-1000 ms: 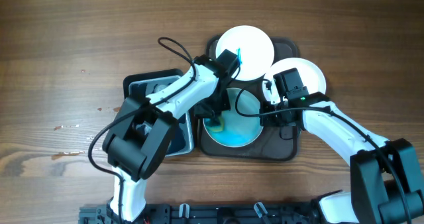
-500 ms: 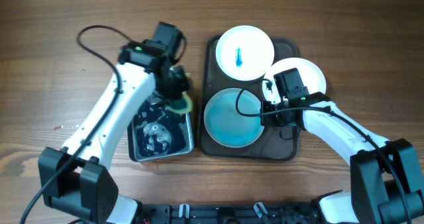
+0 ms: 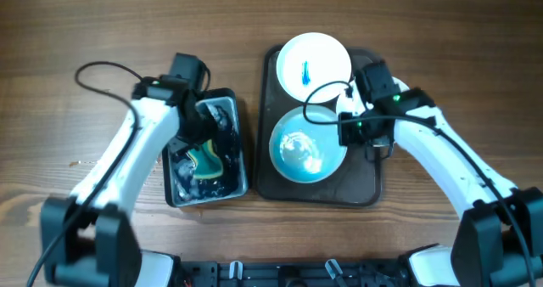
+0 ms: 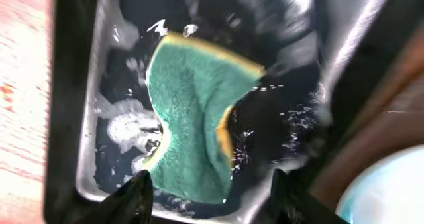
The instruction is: Clean dirty plates on tray and stack at the side
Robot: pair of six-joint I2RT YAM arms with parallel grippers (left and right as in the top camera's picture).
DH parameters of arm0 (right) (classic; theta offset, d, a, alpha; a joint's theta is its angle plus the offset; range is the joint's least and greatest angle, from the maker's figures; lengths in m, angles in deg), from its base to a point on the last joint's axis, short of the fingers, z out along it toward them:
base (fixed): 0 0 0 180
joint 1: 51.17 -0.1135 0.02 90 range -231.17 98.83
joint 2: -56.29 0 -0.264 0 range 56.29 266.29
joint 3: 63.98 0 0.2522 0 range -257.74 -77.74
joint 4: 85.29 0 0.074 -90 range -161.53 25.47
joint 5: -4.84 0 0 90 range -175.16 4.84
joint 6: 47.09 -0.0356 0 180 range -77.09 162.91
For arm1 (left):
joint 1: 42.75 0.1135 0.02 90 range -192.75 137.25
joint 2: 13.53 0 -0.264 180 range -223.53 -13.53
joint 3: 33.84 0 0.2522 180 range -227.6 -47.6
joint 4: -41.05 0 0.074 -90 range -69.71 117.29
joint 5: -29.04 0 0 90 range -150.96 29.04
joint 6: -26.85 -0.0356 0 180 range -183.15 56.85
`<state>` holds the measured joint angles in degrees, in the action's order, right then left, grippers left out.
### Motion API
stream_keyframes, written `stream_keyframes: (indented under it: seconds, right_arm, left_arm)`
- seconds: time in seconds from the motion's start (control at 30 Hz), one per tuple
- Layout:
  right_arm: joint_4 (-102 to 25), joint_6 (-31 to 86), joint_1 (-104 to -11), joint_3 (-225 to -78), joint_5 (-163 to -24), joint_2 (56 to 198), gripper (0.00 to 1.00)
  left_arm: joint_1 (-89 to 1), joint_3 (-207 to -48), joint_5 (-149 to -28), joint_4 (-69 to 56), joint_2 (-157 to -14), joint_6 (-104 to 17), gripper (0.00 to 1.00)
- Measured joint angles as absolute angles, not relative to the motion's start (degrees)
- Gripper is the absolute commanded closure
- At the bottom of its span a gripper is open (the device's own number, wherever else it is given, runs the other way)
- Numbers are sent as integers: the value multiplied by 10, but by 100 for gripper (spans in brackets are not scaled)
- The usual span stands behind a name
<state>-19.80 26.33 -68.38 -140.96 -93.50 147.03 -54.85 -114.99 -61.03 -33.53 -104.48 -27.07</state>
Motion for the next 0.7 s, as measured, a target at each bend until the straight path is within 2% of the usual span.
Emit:
stream_keyframes:
  seconds: [0.1,0.23,0.4,0.53,0.7]
  right_arm:
    - [-153,270,-702,-1480,-921,1469,96]
    - [-143,266,-753,-1538,-907,1469,96]
    - [-214,281,-763,-1538,-962,1470,96]
    - [-263,265,-822,-1539,-979,1472,96]
    - [-306,236,-917,-1539,-876,1489,97]
  left_arm:
    - [-522,-1181,-614,-341,-972,-269,28]
    - [-459,-1191,-620,-357,-868,-269,29]
    - [-425,-1191,-623,-381,-804,-277,29]
    - [-425,-1191,-624,-395,-792,-286,29]
    - [-425,-1191,-624,-397,-793,-286,32]
